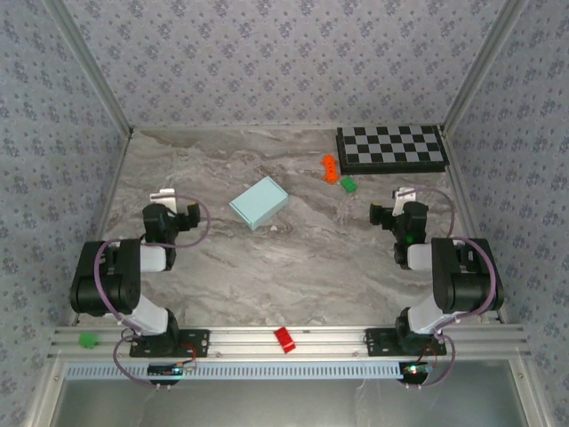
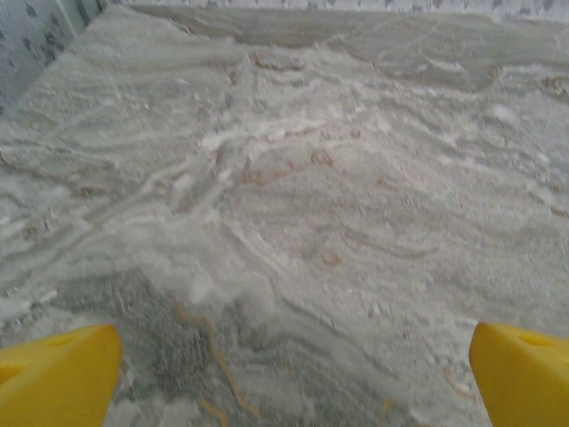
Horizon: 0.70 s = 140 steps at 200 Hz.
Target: Fold the paper box
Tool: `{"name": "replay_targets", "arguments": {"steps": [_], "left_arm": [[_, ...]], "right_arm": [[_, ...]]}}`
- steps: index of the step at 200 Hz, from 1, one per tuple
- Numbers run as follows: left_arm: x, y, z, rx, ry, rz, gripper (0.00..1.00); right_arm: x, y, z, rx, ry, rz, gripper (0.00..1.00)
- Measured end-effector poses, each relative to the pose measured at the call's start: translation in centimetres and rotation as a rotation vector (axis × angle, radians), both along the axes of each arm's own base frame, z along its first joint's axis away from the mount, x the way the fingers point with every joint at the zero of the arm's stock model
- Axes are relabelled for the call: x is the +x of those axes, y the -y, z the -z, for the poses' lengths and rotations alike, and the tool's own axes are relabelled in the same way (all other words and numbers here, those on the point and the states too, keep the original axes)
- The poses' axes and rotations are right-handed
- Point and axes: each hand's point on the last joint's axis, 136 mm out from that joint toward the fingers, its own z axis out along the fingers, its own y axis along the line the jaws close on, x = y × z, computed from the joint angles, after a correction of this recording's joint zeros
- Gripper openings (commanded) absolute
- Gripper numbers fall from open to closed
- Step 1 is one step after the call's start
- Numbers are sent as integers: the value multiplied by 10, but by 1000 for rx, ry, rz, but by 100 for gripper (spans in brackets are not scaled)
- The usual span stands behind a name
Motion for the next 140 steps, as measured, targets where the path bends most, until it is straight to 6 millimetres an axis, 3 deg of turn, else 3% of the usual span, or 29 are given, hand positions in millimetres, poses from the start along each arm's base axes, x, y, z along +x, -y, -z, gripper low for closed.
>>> {"name": "replay_targets", "arguments": {"steps": [140], "left_arm": [[1,2,1,8,-13,0,100]], "right_arm": [[1,3,-3,-8,12,15,100]]}}
